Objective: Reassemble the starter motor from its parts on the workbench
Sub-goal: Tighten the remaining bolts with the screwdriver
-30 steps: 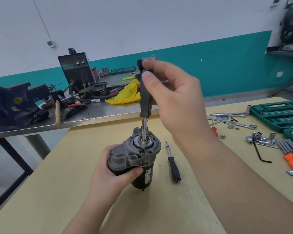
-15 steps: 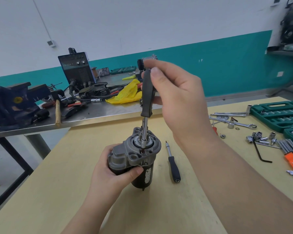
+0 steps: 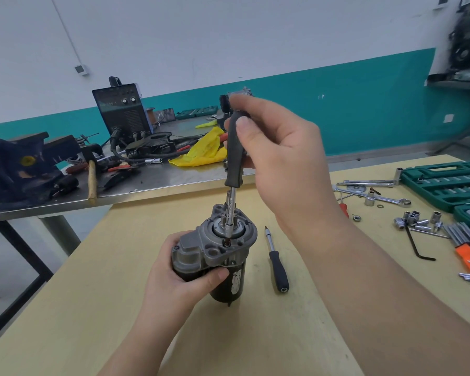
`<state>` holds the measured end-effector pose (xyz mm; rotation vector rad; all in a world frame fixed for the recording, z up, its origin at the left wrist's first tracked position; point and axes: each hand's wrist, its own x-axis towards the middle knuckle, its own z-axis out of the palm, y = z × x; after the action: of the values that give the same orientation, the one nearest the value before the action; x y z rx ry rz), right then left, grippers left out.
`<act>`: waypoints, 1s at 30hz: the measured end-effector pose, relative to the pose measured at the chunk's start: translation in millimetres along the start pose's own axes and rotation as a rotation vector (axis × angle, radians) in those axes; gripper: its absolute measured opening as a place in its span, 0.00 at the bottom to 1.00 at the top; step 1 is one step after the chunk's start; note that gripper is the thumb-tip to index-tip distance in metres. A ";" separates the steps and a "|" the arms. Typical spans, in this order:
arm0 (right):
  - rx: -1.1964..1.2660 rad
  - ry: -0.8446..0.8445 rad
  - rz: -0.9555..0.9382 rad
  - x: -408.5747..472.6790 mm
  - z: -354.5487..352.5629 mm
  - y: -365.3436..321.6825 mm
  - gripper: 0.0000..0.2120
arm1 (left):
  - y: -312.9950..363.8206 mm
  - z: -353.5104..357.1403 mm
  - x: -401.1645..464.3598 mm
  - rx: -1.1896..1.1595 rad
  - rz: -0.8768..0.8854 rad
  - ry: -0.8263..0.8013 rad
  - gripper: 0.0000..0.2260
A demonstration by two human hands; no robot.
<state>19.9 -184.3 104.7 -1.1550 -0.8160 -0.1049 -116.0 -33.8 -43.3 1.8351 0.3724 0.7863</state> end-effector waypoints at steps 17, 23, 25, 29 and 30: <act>-0.075 -0.007 -0.041 -2.4 1.3 -2.5 0.14 | 0.2 -0.6 0.1 0.000 -0.015 0.004 0.31; 0.012 -0.009 0.038 -1.9 3.4 -3.5 0.18 | 0.3 -0.2 0.2 0.007 -0.015 0.004 0.32; -0.003 -0.013 0.036 -1.8 3.2 -4.0 0.18 | 0.0 -0.2 0.3 0.011 -0.014 0.003 0.32; -0.083 -0.008 -0.028 -2.1 1.7 -3.4 0.13 | -0.1 -0.3 0.3 0.024 -0.003 -0.007 0.31; -0.089 -0.004 -0.036 -2.1 1.6 -2.7 0.13 | -0.2 -0.3 0.2 0.025 0.000 -0.009 0.31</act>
<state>16.3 -184.9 105.7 -1.2250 -0.8431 -0.1704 -116.1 -33.4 -43.3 1.8613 0.3778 0.7762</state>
